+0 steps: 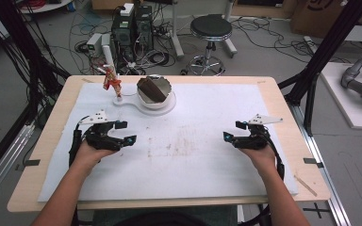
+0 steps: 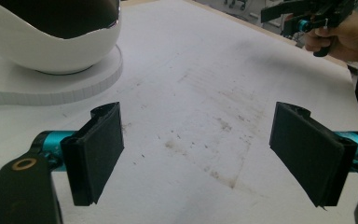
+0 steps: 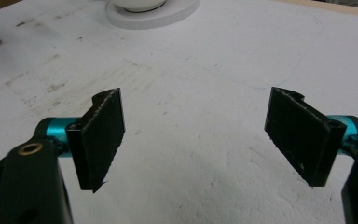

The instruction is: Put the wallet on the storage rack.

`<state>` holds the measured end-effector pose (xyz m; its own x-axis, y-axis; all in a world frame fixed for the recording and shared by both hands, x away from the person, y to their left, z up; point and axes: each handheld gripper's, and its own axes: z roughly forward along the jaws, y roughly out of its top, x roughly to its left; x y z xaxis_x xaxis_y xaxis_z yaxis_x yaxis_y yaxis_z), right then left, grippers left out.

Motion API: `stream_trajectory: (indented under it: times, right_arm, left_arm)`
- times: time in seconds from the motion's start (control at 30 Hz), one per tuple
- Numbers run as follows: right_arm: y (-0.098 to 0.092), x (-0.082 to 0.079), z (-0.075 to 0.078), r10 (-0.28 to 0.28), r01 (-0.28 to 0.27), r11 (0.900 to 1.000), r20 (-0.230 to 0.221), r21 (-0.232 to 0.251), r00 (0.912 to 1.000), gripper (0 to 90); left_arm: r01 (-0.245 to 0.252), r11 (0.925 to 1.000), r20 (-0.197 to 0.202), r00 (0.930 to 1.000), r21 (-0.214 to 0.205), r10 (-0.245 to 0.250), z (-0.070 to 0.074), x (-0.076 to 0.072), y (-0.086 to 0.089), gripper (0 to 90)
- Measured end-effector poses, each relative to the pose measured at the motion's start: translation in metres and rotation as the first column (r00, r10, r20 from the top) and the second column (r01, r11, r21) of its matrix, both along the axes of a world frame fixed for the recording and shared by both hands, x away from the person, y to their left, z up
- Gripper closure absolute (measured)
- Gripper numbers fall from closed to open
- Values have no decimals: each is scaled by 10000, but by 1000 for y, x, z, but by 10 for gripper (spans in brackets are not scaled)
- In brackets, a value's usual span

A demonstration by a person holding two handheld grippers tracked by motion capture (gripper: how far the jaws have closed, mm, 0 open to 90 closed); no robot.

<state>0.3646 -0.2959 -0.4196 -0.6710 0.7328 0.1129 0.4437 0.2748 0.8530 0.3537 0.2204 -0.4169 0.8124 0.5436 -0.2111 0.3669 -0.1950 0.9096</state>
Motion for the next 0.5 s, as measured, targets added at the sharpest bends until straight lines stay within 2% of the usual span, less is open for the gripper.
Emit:
stream_trajectory:
  times: [0.5]
  right_arm:
    - [0, 0, 0, 8, -8, 10000, 25, 18, 10000, 202]
  left_arm:
    - [-37, 9999, -167, 9999, 164, 39, -2, 1, 0, 175]
